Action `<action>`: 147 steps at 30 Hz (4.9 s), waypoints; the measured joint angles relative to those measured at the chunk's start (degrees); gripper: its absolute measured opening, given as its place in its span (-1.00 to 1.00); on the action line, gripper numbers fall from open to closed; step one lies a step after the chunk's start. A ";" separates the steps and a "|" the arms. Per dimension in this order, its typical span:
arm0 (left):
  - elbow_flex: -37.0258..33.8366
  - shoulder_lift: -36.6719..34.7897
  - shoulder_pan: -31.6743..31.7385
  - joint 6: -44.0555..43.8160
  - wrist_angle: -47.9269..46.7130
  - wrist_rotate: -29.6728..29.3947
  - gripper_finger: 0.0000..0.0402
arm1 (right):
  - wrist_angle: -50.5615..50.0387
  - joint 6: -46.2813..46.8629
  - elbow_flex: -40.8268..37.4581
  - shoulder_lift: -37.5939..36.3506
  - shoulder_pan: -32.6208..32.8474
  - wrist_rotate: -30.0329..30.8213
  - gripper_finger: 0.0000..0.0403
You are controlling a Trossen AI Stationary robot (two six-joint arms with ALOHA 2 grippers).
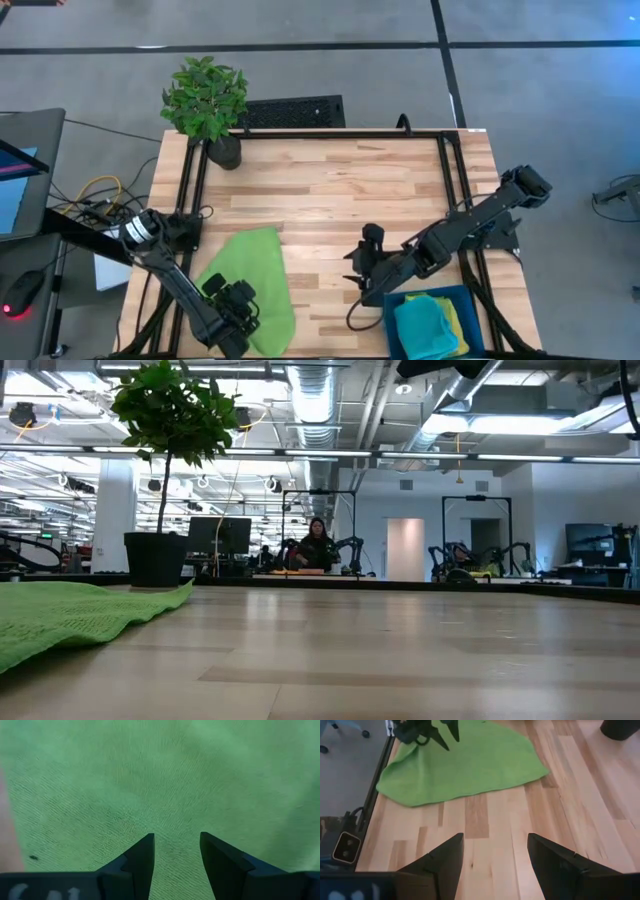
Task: Fold microfiber towels
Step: Fold the green towel
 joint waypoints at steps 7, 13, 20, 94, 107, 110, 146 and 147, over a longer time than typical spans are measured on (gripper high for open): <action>-4.47 0.00 1.76 4.67 4.63 2.10 -0.25 | 0.00 1.40 0.00 0.00 0.04 -0.01 0.21; -7.63 -0.53 5.59 11.12 7.95 3.23 -0.25 | -0.07 1.44 -0.02 0.13 0.04 -0.19 0.21; -7.76 -0.33 14.09 24.03 8.44 0.86 -0.25 | -0.42 1.44 -0.02 0.13 0.02 -0.20 0.21; -5.25 3.14 20.33 49.86 27.26 -16.51 -0.25 | 0.41 -0.59 -0.19 2.12 -1.77 -0.01 0.21; -5.12 3.37 20.33 49.72 27.43 -15.48 -0.39 | 0.39 -2.78 -0.20 2.12 -2.32 0.00 0.21; -4.24 3.60 20.33 50.92 27.14 -15.10 -0.64 | 0.39 -3.54 -0.18 2.12 -2.32 0.00 0.21; 3.81 3.56 20.64 45.49 13.06 -5.09 -0.82 | 0.85 -2.62 -0.17 2.05 -5.16 -0.79 0.21; 3.66 3.56 20.74 45.53 13.42 -4.29 -0.78 | 0.86 -2.60 -0.15 2.05 -5.16 -0.79 0.21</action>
